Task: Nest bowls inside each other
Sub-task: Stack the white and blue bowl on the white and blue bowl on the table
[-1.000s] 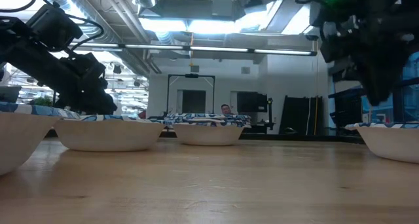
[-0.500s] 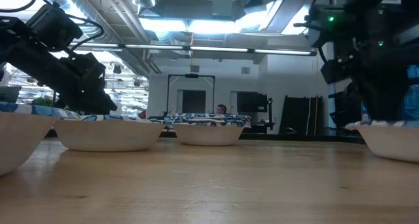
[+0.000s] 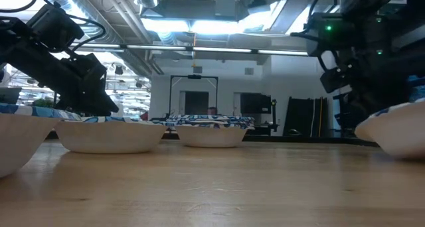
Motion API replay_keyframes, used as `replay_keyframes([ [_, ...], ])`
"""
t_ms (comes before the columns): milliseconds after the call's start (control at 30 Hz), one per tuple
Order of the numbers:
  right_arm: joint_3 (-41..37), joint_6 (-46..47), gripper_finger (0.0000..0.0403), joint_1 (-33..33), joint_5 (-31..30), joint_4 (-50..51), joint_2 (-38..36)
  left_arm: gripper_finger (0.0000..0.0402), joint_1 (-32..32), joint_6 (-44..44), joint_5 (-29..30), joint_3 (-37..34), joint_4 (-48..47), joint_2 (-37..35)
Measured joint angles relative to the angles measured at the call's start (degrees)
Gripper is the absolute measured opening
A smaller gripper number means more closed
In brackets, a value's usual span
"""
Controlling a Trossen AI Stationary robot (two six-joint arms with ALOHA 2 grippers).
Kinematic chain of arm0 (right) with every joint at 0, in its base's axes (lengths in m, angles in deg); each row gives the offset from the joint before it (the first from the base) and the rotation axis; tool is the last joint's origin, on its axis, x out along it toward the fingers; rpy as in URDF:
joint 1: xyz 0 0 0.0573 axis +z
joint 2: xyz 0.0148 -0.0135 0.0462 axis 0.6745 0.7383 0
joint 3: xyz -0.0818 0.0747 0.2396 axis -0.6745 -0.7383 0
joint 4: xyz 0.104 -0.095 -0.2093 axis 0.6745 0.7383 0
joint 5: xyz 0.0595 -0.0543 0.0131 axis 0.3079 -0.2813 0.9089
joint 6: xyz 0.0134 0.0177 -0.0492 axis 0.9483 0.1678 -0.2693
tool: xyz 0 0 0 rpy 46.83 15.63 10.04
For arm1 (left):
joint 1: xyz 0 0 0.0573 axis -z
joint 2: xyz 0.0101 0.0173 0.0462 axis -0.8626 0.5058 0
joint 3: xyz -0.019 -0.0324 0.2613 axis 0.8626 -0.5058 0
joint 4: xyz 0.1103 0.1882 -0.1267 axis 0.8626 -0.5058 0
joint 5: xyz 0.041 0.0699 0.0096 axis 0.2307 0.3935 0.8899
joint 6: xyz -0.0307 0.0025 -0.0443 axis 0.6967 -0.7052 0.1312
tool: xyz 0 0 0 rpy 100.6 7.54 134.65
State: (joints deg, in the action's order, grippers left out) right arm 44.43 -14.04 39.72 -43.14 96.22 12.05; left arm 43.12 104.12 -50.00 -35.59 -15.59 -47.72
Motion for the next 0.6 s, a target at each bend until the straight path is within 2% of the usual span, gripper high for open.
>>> replay_keyframes([
  [267,0.0,4.2,0.0098,0.0,0.6,-0.9,0.0,0.0163,0.0,-0.3,0.0,0.0,0.0,0.0],
  [433,0.0,3.3,0.0098,0.0,1.4,-0.9,0.0,0.0163,0.0,-0.3,0.0,0.0,0.0,0.0],
  [600,0.0,2.5,0.0127,0.0,3.5,-0.9,0.0,0.0163,0.0,-2.1,0.0,0.0,0.0,0.0],
])
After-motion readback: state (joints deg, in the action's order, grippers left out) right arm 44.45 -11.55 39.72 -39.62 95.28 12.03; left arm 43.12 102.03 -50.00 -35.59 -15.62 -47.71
